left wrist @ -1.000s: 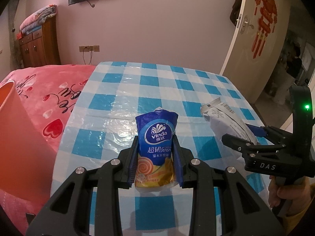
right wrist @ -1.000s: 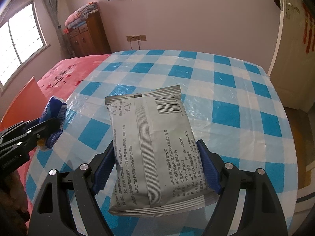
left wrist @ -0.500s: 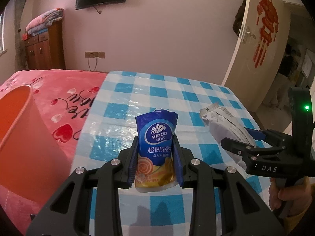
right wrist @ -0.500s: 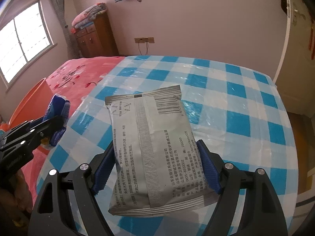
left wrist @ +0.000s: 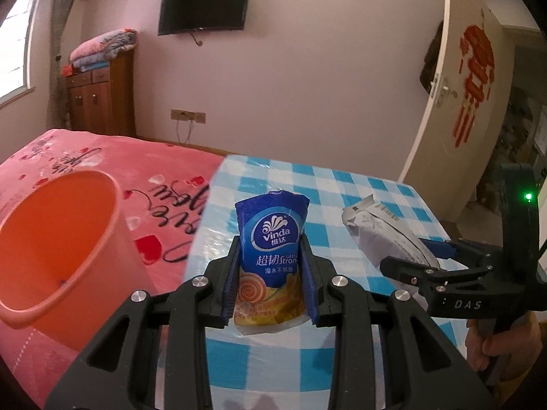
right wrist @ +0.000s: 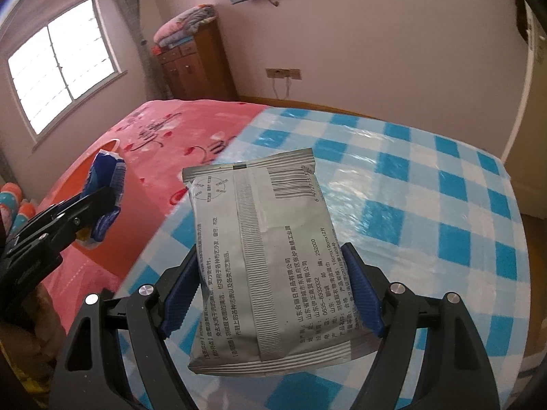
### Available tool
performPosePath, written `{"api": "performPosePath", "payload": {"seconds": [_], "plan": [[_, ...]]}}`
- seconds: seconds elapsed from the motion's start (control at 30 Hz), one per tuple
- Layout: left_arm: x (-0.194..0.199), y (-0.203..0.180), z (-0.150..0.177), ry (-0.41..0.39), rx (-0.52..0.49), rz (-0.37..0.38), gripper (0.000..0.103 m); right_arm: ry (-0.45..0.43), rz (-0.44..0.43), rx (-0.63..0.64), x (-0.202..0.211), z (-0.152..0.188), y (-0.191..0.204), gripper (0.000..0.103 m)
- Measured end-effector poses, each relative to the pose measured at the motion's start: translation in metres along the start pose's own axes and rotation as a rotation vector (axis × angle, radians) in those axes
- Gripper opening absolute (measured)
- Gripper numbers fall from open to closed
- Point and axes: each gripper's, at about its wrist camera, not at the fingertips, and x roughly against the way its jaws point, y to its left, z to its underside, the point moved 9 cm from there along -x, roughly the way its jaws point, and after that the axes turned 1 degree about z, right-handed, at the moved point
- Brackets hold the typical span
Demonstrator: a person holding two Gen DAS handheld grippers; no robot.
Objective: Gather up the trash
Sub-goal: 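Carry the Vinda pack and white bag in both tools over the bucket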
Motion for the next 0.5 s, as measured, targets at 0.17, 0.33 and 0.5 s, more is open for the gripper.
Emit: {"api": "performPosePath", "payload": {"seconds": [0.17, 0.33, 0.5], "plan": [[0.017, 0.024, -0.012, -0.04, 0.027, -0.04, 0.034, 0.0, -0.062, 0.046, -0.003, -0.018, 0.036, 0.079], [0.035, 0.057, -0.023, -0.08, 0.06, -0.1, 0.034, -0.005, -0.123, 0.092, -0.007, -0.037, 0.074, 0.079], [0.055, 0.106, -0.031, -0.12, 0.122, -0.191, 0.034, -0.005, -0.202, 0.138, -0.013, -0.058, 0.12, 0.079]]}}
